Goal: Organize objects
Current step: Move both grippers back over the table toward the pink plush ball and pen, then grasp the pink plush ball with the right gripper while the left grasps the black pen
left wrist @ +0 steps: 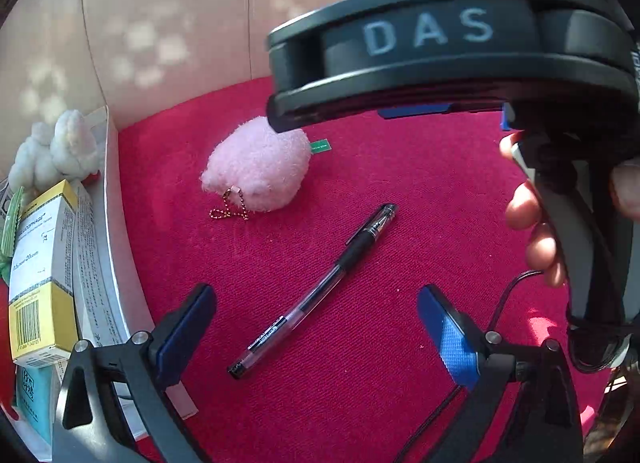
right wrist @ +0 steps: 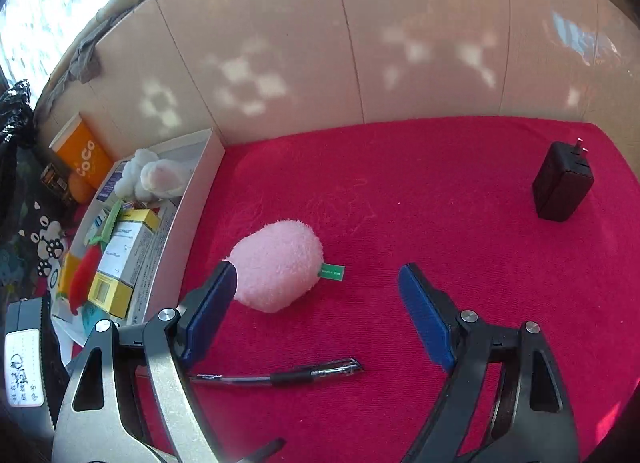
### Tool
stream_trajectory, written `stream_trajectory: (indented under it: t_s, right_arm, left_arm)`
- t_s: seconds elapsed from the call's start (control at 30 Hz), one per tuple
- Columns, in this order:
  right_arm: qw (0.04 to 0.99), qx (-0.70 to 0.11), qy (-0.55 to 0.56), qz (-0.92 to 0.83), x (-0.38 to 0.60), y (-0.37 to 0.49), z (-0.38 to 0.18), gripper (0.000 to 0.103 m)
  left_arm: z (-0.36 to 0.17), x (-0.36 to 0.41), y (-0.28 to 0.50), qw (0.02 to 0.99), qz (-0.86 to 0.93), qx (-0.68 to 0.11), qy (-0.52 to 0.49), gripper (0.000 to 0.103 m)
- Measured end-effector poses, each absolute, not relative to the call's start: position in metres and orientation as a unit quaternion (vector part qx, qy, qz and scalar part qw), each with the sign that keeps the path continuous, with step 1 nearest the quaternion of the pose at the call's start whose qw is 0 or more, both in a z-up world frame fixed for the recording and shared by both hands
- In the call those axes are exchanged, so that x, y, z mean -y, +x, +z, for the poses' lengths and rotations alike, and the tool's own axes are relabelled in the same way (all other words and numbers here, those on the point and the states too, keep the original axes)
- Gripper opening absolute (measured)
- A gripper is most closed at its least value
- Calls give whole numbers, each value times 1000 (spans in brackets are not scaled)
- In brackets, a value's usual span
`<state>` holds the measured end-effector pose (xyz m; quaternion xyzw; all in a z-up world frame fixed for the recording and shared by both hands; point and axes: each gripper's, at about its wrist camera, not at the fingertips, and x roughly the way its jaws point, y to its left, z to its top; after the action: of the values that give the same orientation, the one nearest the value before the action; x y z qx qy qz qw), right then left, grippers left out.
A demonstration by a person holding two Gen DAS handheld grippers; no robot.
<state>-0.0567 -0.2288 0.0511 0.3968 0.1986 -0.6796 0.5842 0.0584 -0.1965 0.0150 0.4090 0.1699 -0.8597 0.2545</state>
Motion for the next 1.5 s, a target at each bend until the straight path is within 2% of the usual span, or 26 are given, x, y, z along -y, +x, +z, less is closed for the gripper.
stream_trajectory:
  t_s: [0.07,0.17,0.27,0.3,0.33,0.53,0.57,0.6,0.63,0.7,0.73,0.77,0.93,1.2,1.23,1.3,1.37,1.5]
  right_arm:
    - [587,-218,398,-670,248,-44,37,84]
    - [590,-252,399,-655,271,-30,21,84]
    - [586,-268,402,-650,273,-29,12,83]
    - [591,-256,410,-646,269,-34,11,72]
    - [597,-240,418,-641,263,-40,12,51]
    - [580,-161,415,-683,201,-82,41,51]
    - [580,-142,416,-686,188,-90,48,51]
    - [581,-119,418,-688,175,-98,54,51]
    - [583,-97,419,-690,163,-104,59,51]
    - [587,-56,418,-691,139,-113,68,51]
    - [589,-41,417,-691,129,-115,72,51]
    - [593,-27,416,-689,123,-114,75,51]
    - [614,8,408,-676,95,-106,87,51]
    - [616,45,419,-665,79,-108,84,51]
    - [617,52,423,-662,78,-109,84,51]
    - [619,62,427,-657,75,-109,85,51]
    - [621,66,423,-657,72,-107,89,51]
    - [626,76,409,-660,62,-101,100,51]
  left_arm:
    - [16,195,62,254,-862,-175,402,99]
    - [14,193,63,265,-859,-159,409,93]
    - [14,192,62,262,-858,-157,413,92]
    - [14,191,61,259,-858,-158,414,92]
    - [14,191,59,256,-858,-156,417,92]
    - [9,181,53,246,-850,-129,447,86]
    - [9,181,54,248,-848,-123,452,81]
    - [9,181,54,252,-844,-113,460,71]
    - [10,182,55,246,-844,-108,464,68]
    - [13,186,57,238,-842,-106,473,52]
    - [15,186,58,235,-842,-101,476,48]
    - [18,185,58,226,-844,-97,476,39]
    - [29,168,53,221,-857,-53,463,40]
    - [18,178,32,202,-848,-68,486,39]
    - [17,177,33,198,-849,-71,485,37]
    - [15,171,34,184,-851,-67,487,17]
    - [13,163,35,178,-853,-49,489,6]
    - [12,157,43,194,-864,-57,461,6]
